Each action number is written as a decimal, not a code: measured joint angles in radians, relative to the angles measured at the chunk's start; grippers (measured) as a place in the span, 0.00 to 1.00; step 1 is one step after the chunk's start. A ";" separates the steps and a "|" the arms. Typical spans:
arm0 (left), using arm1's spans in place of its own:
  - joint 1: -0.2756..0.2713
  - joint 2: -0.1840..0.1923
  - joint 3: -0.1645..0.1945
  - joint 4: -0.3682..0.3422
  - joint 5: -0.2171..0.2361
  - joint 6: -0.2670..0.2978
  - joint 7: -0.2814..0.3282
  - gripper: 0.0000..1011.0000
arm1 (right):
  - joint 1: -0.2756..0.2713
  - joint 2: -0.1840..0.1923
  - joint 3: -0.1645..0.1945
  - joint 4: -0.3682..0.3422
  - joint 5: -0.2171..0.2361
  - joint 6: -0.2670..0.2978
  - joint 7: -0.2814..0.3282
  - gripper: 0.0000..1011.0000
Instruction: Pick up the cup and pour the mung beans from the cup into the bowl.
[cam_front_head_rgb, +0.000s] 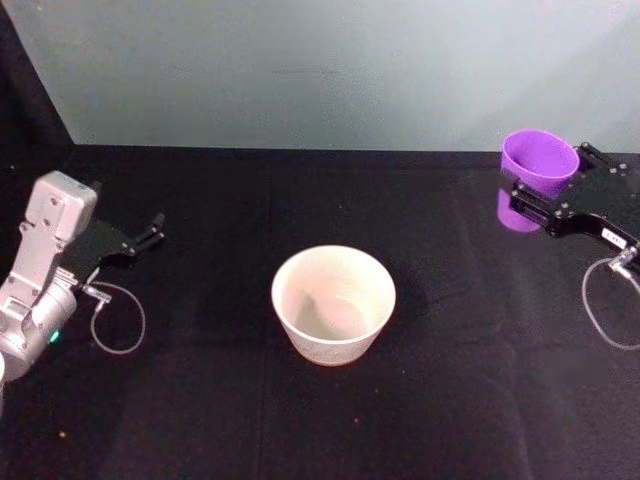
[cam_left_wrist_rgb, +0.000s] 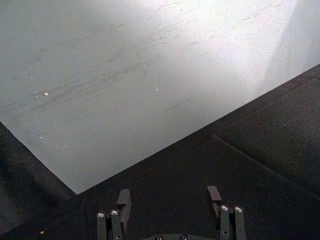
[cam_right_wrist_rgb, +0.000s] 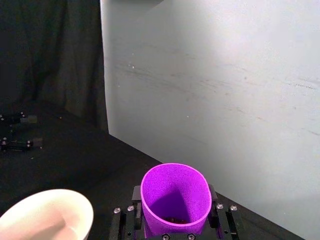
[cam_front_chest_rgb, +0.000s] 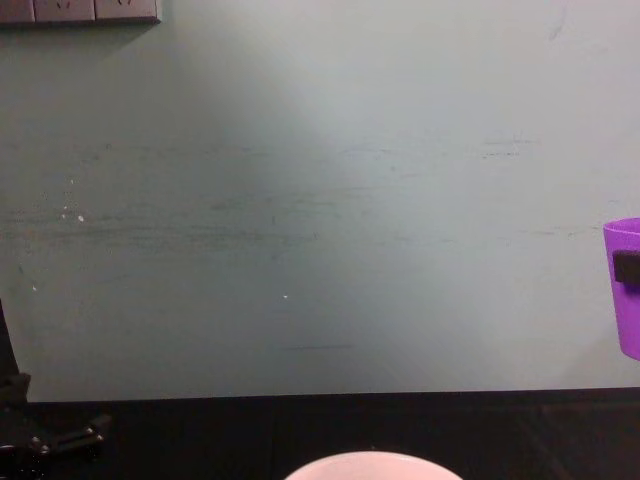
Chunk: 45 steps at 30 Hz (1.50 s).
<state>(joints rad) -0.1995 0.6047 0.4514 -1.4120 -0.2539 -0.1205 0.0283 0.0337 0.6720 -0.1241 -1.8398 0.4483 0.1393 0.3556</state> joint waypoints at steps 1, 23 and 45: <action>0.000 0.000 0.000 0.000 0.000 0.000 0.000 0.99 | 0.000 0.000 0.000 0.000 0.000 0.000 0.000 0.73; 0.000 0.000 0.000 0.000 0.000 0.000 0.000 0.99 | 0.000 0.000 0.000 0.000 0.000 0.000 0.000 0.73; 0.000 0.000 0.000 0.000 0.000 0.000 0.000 0.99 | 0.000 0.000 0.000 0.000 0.000 0.000 0.000 0.73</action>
<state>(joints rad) -0.1995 0.6047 0.4514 -1.4120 -0.2539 -0.1206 0.0283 0.0336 0.6720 -0.1241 -1.8398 0.4483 0.1393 0.3556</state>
